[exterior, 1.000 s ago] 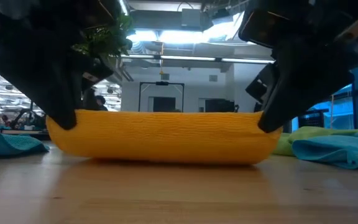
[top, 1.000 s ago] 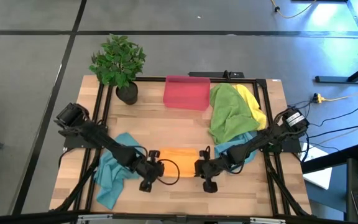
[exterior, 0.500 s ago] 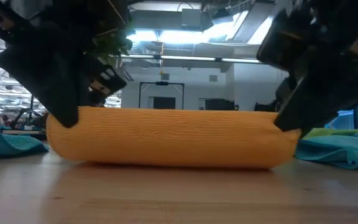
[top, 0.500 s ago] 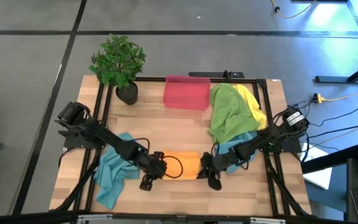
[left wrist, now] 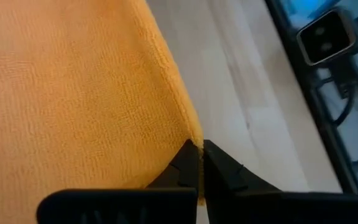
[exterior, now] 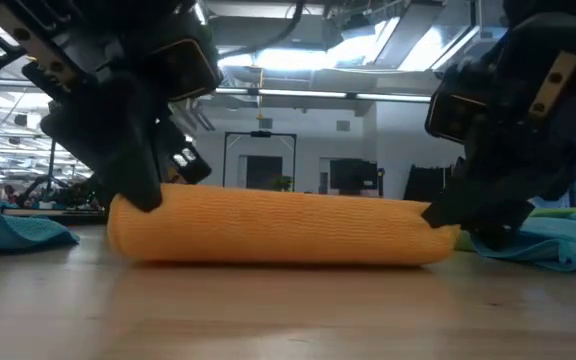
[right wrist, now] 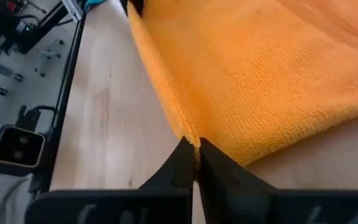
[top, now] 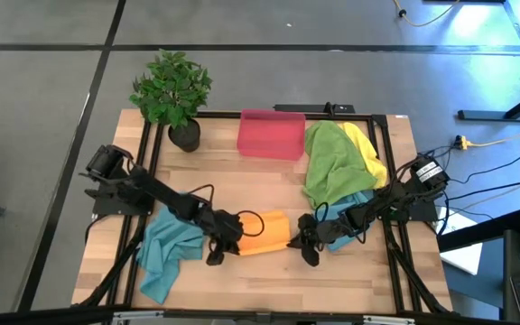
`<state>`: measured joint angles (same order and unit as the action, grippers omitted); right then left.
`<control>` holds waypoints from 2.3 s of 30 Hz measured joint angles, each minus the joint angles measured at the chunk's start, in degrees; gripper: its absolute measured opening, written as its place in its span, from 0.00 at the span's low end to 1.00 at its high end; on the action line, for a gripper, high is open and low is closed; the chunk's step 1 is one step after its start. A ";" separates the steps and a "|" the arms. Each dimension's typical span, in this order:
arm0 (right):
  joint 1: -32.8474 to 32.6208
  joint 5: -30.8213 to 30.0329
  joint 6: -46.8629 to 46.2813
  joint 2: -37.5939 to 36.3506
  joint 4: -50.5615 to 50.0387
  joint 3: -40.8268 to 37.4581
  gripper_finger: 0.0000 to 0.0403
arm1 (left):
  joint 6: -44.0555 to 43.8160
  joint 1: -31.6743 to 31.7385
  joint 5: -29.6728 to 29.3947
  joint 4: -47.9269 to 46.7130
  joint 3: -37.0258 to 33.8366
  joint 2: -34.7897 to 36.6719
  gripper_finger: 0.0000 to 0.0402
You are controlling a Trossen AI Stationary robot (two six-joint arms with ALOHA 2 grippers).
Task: Roll microfiber towels into tight, uniform cylinder then place into a basket
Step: Roll the orange towel
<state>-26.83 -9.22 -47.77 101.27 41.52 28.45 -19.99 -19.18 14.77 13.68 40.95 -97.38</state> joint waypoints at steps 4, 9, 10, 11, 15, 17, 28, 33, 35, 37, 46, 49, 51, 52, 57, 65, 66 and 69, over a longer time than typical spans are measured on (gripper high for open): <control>0.00 2.95 -0.77 0.00 1.37 0.00 0.03 | -4.21 0.53 1.53 5.94 -2.69 0.00 0.00; 0.00 5.73 3.59 0.00 4.82 -0.02 0.04 | -7.23 -0.91 1.81 7.00 -2.77 0.00 0.00; 0.02 5.71 4.51 0.00 4.78 0.00 0.05 | -7.99 -1.10 1.73 7.03 -2.77 0.00 0.00; 0.04 5.70 5.16 0.00 4.47 0.08 0.06 | -8.48 -1.26 1.66 7.03 -2.77 0.00 0.00; 0.00 6.07 10.26 0.00 3.20 1.32 0.13 | -10.00 -1.77 1.66 7.09 -2.80 0.00 0.00; -0.08 6.11 13.52 -0.05 3.29 2.29 0.18 | -10.57 -1.72 1.63 7.57 -2.80 0.00 0.00; -0.38 4.32 26.09 -3.90 2.40 3.43 0.37 | -11.89 0.54 0.97 10.14 -2.96 0.03 0.00; -1.05 3.68 27.37 -5.16 2.31 3.45 0.37 | -15.74 2.11 0.77 21.10 -9.74 0.07 0.00; -1.45 2.41 27.58 -5.20 2.29 3.45 0.37 | -18.81 2.55 0.54 29.71 -13.69 0.07 0.00; -1.57 1.03 28.62 -5.20 2.24 3.45 0.37 | -21.35 2.77 -1.03 34.81 -16.81 0.07 0.00; -1.55 -4.59 34.01 -5.20 2.16 4.30 0.37 | -24.91 4.44 -2.49 34.96 -18.88 0.07 0.00; -1.74 -4.11 37.37 -4.58 1.84 6.87 0.37 | -26.03 5.79 -2.30 34.54 -18.88 0.07 0.00; -1.99 -3.45 39.28 -3.58 -1.64 9.87 0.37 | -26.18 6.52 -1.77 34.51 -18.88 0.07 0.00; -2.19 -3.32 40.05 -2.90 -4.22 11.64 0.37 | -26.20 6.80 -1.74 34.50 -18.88 0.07 0.00; -2.52 -3.36 41.62 1.76 -17.22 21.18 0.37 | -26.46 7.30 -1.67 34.11 -18.88 0.07 0.00; -1.80 -12.43 40.04 5.42 -27.83 27.67 0.27 | -26.53 6.65 -1.97 32.37 -18.73 0.15 0.00; -1.48 -13.30 39.34 5.42 -28.47 27.67 0.24 | -26.58 6.65 -1.97 32.33 -18.73 0.15 0.00; -0.42 -14.13 38.56 5.42 -30.81 27.52 0.17 | -26.34 6.65 -1.99 32.15 -18.73 0.15 0.00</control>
<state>-27.25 -23.35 -9.22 106.69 10.71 55.96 -46.33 -12.53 12.78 45.84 22.22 -97.23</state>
